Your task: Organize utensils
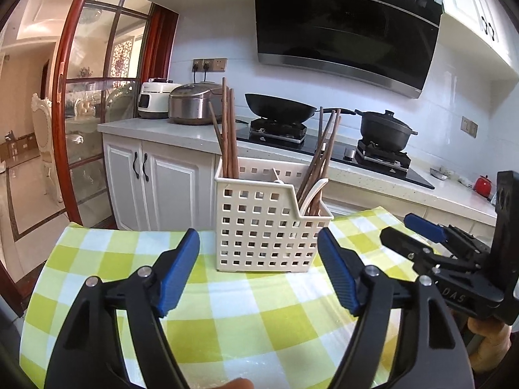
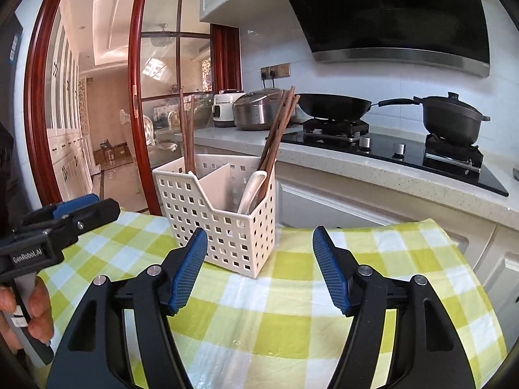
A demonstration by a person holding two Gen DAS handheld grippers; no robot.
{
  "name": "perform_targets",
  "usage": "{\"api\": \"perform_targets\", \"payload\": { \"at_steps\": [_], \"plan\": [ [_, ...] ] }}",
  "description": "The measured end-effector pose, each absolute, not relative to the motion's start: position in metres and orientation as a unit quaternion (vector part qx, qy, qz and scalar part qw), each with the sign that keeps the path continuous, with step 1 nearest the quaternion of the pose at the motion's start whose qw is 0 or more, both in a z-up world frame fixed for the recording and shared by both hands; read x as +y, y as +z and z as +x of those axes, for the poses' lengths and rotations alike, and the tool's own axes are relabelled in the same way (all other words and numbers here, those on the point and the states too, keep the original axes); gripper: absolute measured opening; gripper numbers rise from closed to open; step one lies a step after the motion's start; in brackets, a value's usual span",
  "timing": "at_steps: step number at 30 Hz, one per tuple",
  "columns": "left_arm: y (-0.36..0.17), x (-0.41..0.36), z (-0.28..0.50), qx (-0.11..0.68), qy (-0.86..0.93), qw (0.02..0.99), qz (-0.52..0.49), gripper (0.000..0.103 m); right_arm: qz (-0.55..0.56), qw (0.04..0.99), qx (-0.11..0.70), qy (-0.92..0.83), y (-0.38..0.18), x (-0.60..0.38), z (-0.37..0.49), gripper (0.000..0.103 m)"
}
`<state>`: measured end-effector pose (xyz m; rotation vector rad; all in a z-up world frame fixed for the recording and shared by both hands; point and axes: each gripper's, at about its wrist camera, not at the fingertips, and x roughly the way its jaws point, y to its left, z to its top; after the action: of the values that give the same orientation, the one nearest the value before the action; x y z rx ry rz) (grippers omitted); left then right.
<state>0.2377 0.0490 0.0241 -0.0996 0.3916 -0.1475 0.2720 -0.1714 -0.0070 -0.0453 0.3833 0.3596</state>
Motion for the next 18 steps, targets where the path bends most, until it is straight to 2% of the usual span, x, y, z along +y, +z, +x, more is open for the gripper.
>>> {"api": "perform_targets", "payload": {
  "at_steps": [18],
  "plan": [
    [0.0236,0.0469,0.2378,0.196,-0.071,0.977,-0.046,0.078,-0.010,0.966,0.184,0.179,-0.0044,-0.1748,0.2691,0.066]
  ]
}}
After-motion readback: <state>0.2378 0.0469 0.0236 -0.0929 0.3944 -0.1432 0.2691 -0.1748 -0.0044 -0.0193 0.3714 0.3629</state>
